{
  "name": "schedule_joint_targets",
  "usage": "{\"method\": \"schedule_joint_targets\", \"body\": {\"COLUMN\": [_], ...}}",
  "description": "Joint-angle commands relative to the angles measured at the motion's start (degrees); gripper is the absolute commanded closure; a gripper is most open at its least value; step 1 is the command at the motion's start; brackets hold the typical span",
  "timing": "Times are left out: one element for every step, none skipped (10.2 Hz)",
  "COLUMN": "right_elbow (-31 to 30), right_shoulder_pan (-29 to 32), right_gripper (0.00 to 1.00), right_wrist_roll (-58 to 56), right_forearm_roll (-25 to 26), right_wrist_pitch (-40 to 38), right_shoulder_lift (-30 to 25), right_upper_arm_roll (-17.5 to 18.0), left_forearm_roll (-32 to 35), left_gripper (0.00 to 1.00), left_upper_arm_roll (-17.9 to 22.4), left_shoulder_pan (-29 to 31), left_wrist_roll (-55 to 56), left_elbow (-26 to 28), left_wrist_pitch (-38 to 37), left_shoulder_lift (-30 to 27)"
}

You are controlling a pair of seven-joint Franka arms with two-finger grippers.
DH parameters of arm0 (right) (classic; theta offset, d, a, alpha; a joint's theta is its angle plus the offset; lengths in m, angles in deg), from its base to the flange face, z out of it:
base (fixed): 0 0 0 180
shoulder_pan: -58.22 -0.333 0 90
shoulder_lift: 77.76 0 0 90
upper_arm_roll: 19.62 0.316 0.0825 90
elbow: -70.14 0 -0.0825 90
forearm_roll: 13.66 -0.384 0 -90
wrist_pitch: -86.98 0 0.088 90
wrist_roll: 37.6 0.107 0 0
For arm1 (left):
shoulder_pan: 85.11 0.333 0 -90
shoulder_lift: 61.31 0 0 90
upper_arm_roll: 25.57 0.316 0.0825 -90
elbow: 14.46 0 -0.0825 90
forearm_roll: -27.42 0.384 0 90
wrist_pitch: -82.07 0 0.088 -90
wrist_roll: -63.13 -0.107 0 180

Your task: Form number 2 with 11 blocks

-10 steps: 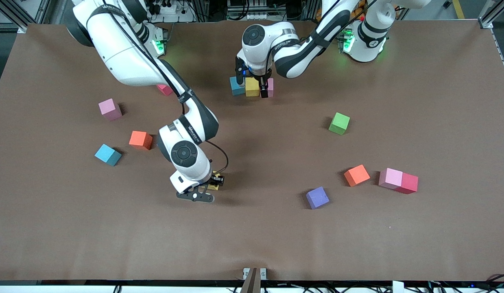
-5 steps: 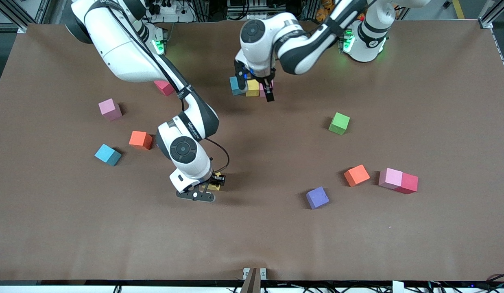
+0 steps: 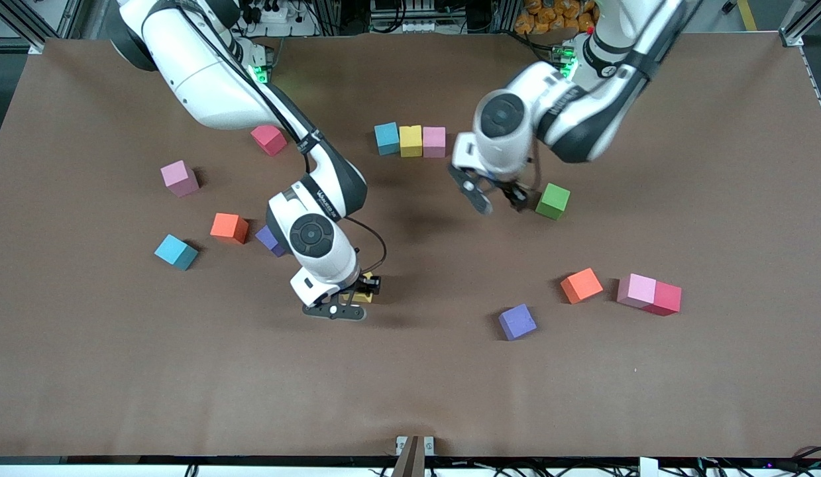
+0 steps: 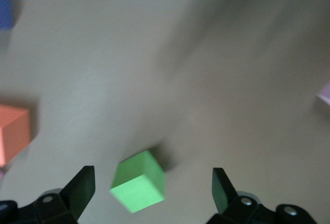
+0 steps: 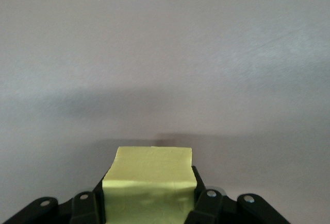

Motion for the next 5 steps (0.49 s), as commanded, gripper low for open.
{"method": "schedule_joint_targets", "body": {"right_elbow": [-0.2,-0.2,-0.2,-0.2,-0.3], "right_shoulder_pan": [-1.4,-2.9,-4.5,-5.5,-6.5], "right_gripper": [1.0,1.0,1.0,1.0,1.0], "right_wrist_roll": [0.4,0.7,1.0,1.0,1.1], "right_forearm_roll": [0.9,0.8,0.6,0.5,0.5], "right_wrist_pitch": [-0.5,-0.6,-0.8,-0.8,-0.7], "right_shoulder_lift": [-0.7,-0.7,-0.9,-0.8,-0.8], "right_upper_arm_roll": [0.9,0.9,0.9,1.0,1.0], "left_forearm_roll": [-1.1,-1.1,-1.1,-1.1,-1.1], "left_gripper": [0.0,0.0,0.0,0.0,0.0], "left_upper_arm_roll": [1.9,2.9,2.9,2.9,2.9], "left_shoulder_pan": [1.6,1.7,2.0,2.3,2.3], "left_wrist_roll": [4.1,8.1,12.0,17.2,21.4], "left_elbow": [1.8,3.0,3.5,4.4,5.2], "left_wrist_pitch": [-0.5,-0.5,-0.7,-1.0,-1.1], "left_shoulder_lift": [-1.1,-1.3,-1.2,-1.4,-1.5]}}
